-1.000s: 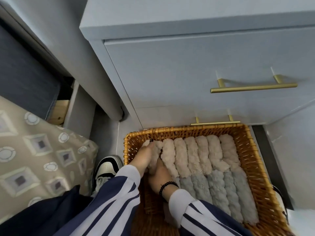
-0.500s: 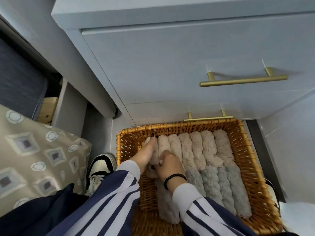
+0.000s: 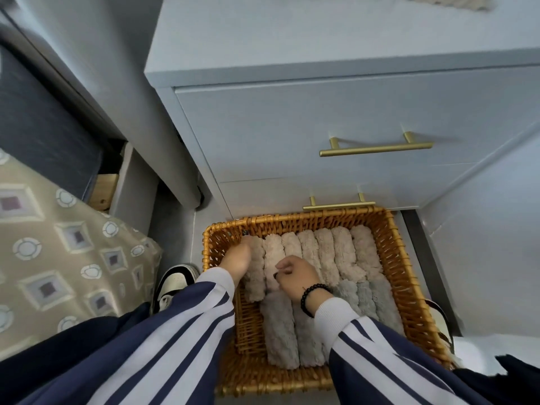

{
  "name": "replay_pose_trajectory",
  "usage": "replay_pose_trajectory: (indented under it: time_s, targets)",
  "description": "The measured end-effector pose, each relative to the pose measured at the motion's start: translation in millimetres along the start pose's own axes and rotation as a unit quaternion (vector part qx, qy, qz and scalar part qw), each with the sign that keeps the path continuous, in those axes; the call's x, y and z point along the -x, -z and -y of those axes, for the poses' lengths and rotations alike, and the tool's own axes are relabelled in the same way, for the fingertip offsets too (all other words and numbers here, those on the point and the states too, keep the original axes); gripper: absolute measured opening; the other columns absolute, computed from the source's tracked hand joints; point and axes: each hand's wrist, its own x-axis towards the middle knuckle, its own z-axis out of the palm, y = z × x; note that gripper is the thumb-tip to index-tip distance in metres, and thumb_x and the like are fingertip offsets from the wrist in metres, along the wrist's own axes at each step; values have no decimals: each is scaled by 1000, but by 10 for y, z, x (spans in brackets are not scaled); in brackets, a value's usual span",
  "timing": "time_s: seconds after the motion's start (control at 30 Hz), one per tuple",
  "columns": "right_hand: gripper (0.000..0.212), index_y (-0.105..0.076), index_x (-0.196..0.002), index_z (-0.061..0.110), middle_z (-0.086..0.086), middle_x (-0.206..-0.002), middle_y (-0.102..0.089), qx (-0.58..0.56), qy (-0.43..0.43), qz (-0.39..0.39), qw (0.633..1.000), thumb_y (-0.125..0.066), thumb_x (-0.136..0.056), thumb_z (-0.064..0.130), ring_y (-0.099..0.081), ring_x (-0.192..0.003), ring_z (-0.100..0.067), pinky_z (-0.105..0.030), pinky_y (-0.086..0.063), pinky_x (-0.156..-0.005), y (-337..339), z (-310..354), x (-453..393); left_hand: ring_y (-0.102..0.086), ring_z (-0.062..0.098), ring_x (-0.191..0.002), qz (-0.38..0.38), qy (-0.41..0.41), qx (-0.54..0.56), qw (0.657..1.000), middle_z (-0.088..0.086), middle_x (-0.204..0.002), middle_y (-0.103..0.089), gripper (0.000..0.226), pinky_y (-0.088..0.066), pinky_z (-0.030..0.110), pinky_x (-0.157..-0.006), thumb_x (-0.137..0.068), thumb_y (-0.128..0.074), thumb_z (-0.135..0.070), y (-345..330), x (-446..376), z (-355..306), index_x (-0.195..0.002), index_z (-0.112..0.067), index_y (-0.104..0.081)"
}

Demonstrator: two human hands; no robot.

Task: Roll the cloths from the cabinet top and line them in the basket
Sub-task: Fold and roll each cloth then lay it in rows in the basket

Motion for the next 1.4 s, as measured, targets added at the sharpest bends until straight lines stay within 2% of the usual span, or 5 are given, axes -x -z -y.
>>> replay_pose_trajectory:
  time_s: [0.33,0.67,0.8,0.97,1.4]
  targets:
    - [15,-54,-88,25,1,-94,-59,-39,48,-24,998,-53,-91,11,-66,-92,-24,-22,-47,-58,491,397,645,-49,29,-117,24,-43,-45,998,11,-129,-55,63,-34,41,-107,-101,-24,-52,209,855,-334,-136,-6,-47]
    - [19,-63,-110,15,-6,-108,-65,182,151,-33,971,-54,-92,16,-63,-102,-22,-27,-49,-79,1397,1120,1580,-47,32,-127,36,-177,-134,974,14,-139,-51,55,-35,44,-109,-100,-31,-48,116,2112,-897,-137,-10,-48]
    - [24,-61,-115,14,-4,-115,-63,243,200,-74,946,-56,-93,23,-60,-106,-21,-30,-48,-89,1782,1399,2016,-53,22,-98,42,-229,-100,967,6,-109,-57,37,-39,32,-85,-102,-32,-43,188,2605,-1181,-98,-16,-56]
    - [26,-60,-117,13,-4,-114,-62,277,220,-64,933,-57,-93,26,-63,-100,-21,-33,-51,-90,2094,1516,2442,-52,22,-118,59,-244,8,968,6,-135,-55,42,-43,34,-93,-103,-35,-35,384,3102,-1301,-134,-10,-48]
    - [12,-63,-96,22,1,-96,-67,50,253,-222,940,-61,-86,16,-66,-89,-15,-29,-54,-75,2463,1844,2152,-64,22,-106,127,-270,180,937,5,-107,-70,30,-48,42,-96,-102,-40,-35,432,3291,-1654,-104,-15,-63]
